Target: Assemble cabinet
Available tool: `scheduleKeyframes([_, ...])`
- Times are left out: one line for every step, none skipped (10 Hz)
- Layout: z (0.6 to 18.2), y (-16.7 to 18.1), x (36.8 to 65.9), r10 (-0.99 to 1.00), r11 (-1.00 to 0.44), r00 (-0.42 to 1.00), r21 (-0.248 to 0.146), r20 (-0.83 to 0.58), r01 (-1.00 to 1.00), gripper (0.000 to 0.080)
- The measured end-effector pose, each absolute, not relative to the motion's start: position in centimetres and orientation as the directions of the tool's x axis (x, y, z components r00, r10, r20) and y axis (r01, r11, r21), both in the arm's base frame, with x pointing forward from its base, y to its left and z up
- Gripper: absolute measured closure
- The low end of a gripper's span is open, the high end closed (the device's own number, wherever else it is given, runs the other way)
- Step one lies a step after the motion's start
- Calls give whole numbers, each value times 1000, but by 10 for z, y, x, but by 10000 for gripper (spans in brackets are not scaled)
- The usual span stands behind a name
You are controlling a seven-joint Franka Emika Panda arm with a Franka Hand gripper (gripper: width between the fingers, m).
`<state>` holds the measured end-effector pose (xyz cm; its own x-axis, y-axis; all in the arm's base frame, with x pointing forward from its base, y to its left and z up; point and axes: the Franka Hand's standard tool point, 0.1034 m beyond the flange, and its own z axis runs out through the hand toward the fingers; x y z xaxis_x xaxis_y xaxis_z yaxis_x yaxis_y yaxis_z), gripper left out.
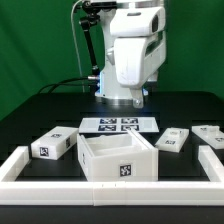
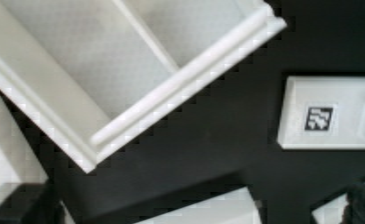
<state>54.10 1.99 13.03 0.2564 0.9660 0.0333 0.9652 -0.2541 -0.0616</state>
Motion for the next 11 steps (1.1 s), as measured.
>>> scheduleKeyframes([130, 19, 540, 960, -275, 278, -68, 31, 959, 2])
scheduleKeyframes([129, 19, 540, 960, -275, 278, -69, 31, 959, 2])
scheduleKeyframes([129, 19, 540, 960, -275, 278, -69, 30, 959, 2])
scheduleKeyframes([128, 13, 541, 985, -163, 165, -48, 43, 986, 2])
scheduleKeyframes([124, -6, 539, 998, 16, -16, -8, 59, 1000, 2])
scheduleKeyframes([120, -15, 537, 993, 103, -103, 6, 59, 995, 2])
scheduleKeyframes([115, -25, 535, 968, 245, -246, 35, 51, 969, 2])
scheduleKeyframes([110, -34, 531, 941, 333, -335, 63, 37, 941, 2])
scheduleKeyframes([106, -33, 526, 963, 265, -267, 41, 47, 963, 2])
scheduleKeyframes([106, -33, 526, 963, 263, -265, 41, 45, 964, 2])
scheduleKeyframes([106, -35, 526, 963, 263, -264, 40, 42, 964, 2])
